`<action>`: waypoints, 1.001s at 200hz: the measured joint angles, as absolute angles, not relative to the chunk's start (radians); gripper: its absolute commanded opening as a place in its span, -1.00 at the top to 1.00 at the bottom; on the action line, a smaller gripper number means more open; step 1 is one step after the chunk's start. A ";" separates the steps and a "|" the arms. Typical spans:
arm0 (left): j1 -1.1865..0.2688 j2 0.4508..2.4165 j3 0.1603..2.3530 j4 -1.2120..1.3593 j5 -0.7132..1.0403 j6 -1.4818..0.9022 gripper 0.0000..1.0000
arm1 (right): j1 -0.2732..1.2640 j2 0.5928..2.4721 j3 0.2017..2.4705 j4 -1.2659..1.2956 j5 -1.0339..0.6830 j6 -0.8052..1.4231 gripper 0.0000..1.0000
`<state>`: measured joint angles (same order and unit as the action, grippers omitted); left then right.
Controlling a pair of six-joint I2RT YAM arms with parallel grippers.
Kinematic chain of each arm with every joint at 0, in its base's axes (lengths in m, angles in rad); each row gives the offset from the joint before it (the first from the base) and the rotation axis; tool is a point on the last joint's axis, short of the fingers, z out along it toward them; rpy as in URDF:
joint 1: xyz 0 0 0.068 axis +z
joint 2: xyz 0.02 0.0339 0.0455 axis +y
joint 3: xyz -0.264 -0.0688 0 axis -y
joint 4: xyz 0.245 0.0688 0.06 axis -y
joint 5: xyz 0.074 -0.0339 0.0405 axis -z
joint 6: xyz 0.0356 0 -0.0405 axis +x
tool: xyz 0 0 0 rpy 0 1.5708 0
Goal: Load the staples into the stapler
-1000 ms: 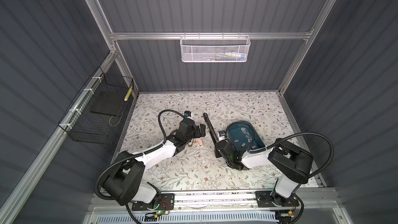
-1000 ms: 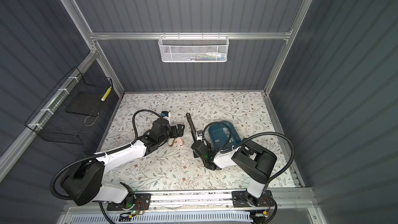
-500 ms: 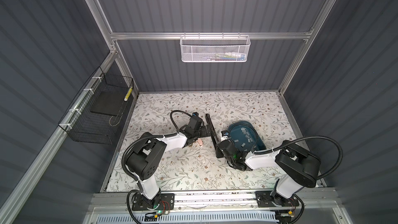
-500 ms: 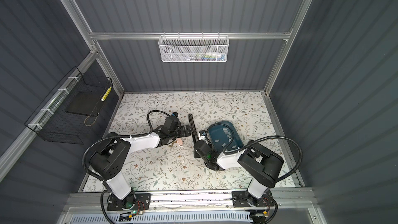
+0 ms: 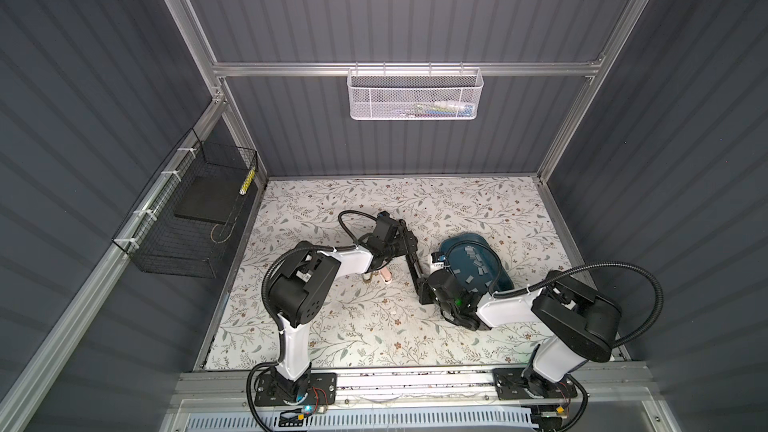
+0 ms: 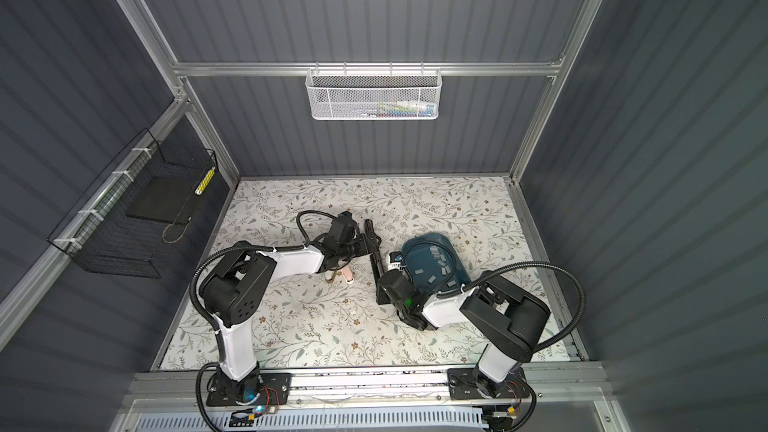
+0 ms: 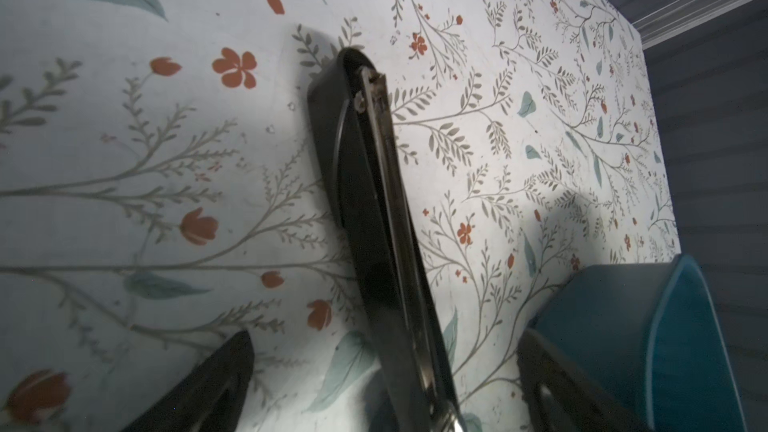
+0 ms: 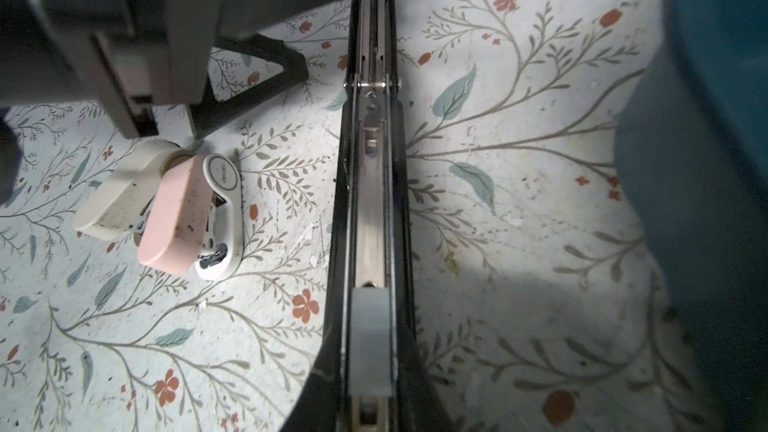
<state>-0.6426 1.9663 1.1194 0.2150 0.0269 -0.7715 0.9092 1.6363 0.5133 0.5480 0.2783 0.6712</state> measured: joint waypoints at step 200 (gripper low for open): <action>-0.535 2.138 1.290 0.311 0.232 -0.797 -0.44 | 0.930 1.700 0.464 0.735 0.302 0.605 0.85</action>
<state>-0.5346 2.1380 1.2896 0.3107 0.2321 -0.7967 0.9302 1.7000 0.4637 0.7353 0.3023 0.6048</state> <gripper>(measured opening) 0.748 0.190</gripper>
